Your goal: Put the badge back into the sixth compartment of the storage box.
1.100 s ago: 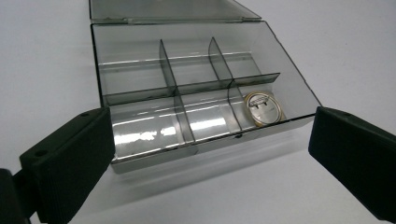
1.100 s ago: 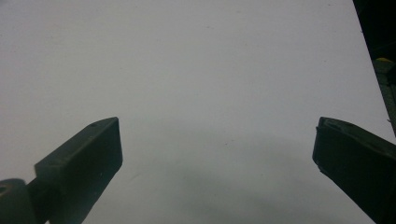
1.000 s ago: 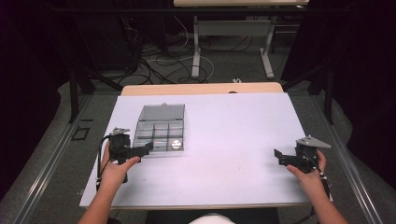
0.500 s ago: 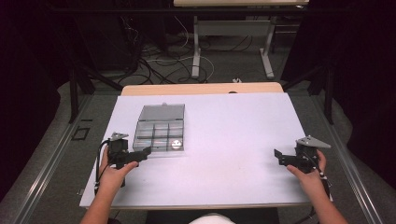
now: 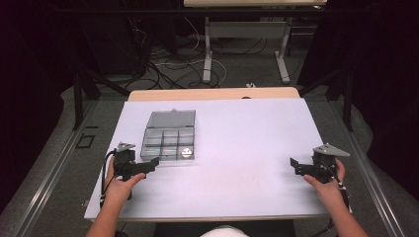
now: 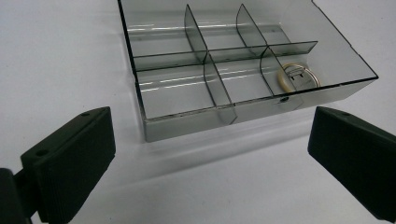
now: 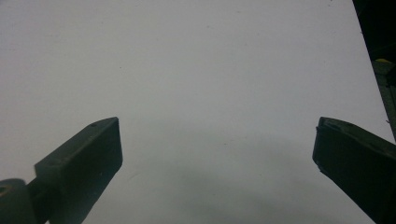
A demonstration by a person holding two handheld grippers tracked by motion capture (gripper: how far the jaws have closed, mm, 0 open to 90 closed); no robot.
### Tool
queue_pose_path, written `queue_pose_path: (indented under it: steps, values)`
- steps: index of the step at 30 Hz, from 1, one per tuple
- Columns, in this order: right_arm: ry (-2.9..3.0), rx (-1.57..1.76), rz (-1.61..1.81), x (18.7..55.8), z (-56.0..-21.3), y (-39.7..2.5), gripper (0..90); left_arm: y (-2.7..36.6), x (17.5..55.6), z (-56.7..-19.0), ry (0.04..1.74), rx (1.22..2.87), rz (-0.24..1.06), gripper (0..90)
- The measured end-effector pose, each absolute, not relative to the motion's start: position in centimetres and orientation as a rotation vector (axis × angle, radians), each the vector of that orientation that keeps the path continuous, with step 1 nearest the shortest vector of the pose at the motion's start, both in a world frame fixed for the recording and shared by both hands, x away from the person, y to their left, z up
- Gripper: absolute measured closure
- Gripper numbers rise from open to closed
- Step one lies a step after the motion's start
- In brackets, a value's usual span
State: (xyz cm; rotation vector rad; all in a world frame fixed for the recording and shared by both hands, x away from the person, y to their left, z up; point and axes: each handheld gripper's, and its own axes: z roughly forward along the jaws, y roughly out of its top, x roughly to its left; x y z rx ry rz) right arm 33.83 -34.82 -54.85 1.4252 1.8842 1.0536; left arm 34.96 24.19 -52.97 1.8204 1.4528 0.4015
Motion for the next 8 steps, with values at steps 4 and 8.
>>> queue_pose_path:
  steps: [4, 8]
  values:
    - [1.885, 1.431, 1.050, 33.84, -54.89, -34.69, 1.4, 24.19, 35.00, -53.12, 1.456, 1.835, 0.405, 1.3]
    - [1.888, 1.422, 1.049, 33.87, -54.89, -34.71, 1.4, 24.23, 34.98, -53.19, 1.458, 1.834, 0.407, 1.3]
